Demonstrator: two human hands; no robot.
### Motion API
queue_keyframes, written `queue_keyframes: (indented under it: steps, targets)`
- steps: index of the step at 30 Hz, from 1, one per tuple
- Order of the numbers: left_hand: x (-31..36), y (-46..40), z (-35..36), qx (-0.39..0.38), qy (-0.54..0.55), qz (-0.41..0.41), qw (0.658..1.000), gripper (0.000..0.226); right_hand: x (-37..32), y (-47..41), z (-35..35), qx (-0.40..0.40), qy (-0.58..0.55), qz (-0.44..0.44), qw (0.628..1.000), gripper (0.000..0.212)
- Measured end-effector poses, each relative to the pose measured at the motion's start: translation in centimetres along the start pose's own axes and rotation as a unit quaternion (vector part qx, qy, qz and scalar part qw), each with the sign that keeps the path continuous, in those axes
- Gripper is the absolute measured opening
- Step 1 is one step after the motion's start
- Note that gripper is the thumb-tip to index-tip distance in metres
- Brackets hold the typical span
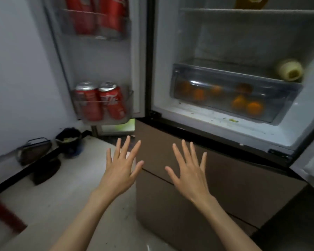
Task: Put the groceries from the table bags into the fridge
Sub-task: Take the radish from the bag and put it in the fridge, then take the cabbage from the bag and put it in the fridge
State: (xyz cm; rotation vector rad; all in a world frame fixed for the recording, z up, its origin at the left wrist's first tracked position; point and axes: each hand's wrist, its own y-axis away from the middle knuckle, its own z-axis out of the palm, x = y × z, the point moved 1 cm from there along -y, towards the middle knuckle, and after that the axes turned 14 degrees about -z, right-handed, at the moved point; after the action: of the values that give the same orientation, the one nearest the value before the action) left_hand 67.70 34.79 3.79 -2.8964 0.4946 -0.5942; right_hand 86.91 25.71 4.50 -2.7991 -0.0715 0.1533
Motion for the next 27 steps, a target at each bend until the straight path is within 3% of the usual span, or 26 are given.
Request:
queue_keyframes:
  steps: [5,11,18,27]
  targets:
    - [-11.2,5.9,-4.7,0.029,-0.041,-0.101,0.994,0.07,-10.0,-2.1,2.4,-0.019,-0.047,-0.092,0.994,0.081]
    - [-24.0,15.5,-11.7,0.057,-0.074,-0.215,0.972,0.072,-27.0,-3.4,4.8,-0.016,-0.093,-0.212,0.973,0.077]
    - [-37.6,28.6,-17.9,0.068,-0.024,-0.399,0.914,0.059,-48.8,-2.0,8.3,-0.068,-0.142,-0.339,0.927,0.072]
    - [-52.4,39.7,-24.9,0.087,-0.033,-0.51,0.855,0.059,-68.9,-2.0,12.0,-0.086,-0.188,-0.451,0.868,0.068]
